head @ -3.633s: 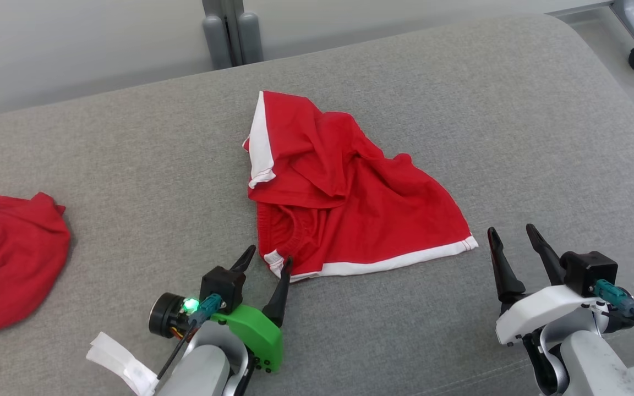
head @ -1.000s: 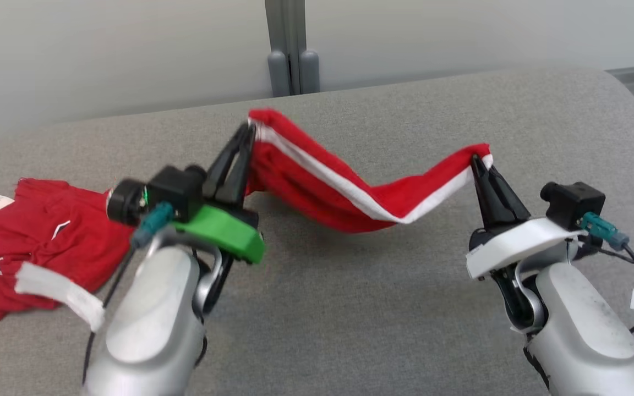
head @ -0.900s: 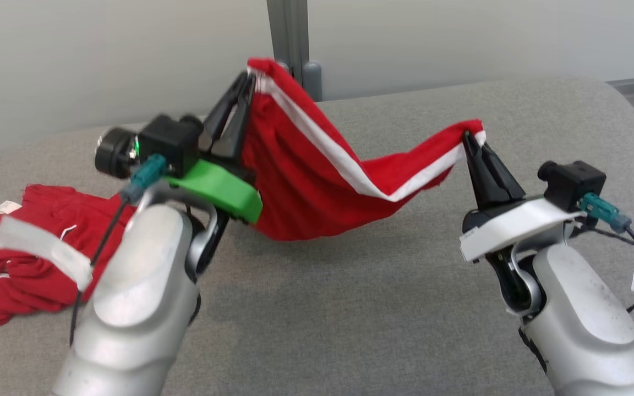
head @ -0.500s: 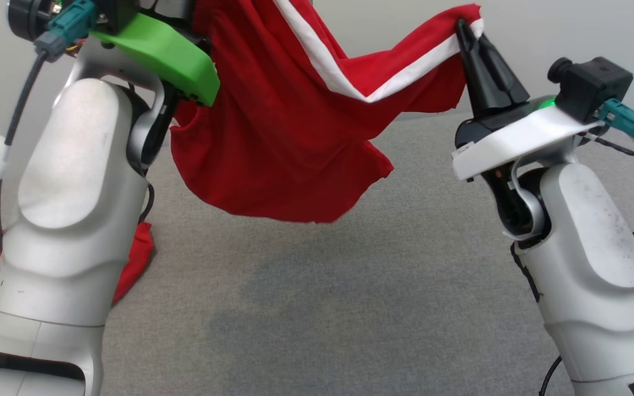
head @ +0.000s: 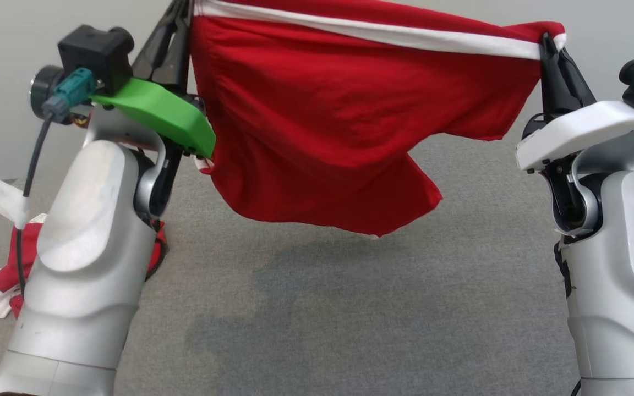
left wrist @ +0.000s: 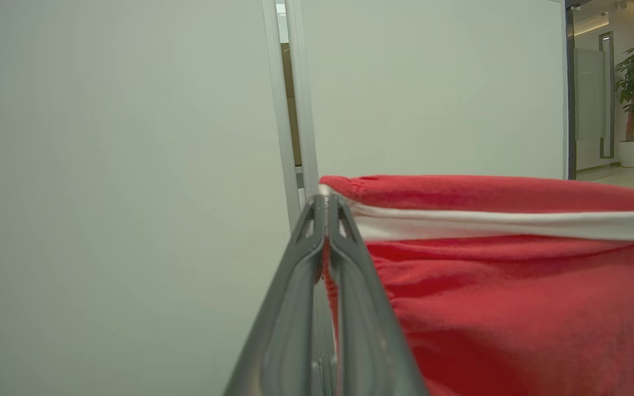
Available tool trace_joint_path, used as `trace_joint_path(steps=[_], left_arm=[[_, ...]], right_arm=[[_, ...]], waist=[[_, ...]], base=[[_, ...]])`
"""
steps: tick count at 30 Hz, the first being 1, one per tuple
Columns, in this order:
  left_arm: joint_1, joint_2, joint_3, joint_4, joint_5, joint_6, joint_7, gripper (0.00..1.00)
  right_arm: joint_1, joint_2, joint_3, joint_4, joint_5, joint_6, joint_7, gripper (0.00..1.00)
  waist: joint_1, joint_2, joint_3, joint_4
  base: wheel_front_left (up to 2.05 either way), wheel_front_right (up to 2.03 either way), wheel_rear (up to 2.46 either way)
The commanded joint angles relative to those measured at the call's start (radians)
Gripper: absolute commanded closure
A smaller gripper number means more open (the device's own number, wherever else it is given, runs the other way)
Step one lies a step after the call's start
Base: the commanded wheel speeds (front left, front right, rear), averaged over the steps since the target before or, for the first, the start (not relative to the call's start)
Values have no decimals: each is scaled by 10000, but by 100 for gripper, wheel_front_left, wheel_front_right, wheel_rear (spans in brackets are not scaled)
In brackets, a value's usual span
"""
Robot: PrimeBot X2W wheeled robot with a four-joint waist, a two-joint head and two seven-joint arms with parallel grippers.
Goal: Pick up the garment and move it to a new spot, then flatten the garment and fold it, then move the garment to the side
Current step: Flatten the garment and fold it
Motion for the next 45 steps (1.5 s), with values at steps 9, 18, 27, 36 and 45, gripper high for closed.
trace_joint_path(steps=[9, 18, 27, 36, 45], left_arm=[[232, -43, -66, -38, -145, 176, 153, 100], [-1623, 130, 243, 351, -156, 502, 813, 100], [-5128, -71, -34, 2721, 501, 555, 597, 100], [-7509, -606, 350, 4899, 419, 974, -1322, 100], [-5652, -927, 910, 4382, 500, 747, -1634, 100]], right_arm=[[-265, -8, -61, 50, 388, -8, 544, 100], [-2619, -263, 95, 805, 151, -8, 619, 100], [-6901, -595, -44, 4271, -224, -13, -1303, 100], [-9435, -595, -647, 6855, -424, -16, -3088, 100], [-7739, -247, -235, 7176, 274, -14, -3150, 100]], waist=[[0, 0, 729, -298], [0, 0, 3412, -812], [0, 0, 5714, -1188], [0, 0, 6742, -1323], [0, 0, 6911, -1146]], base=[[0, 0, 0], [0, 0, 0], [0, 0, 0], [0, 0, 0], [0, 0, 0]])
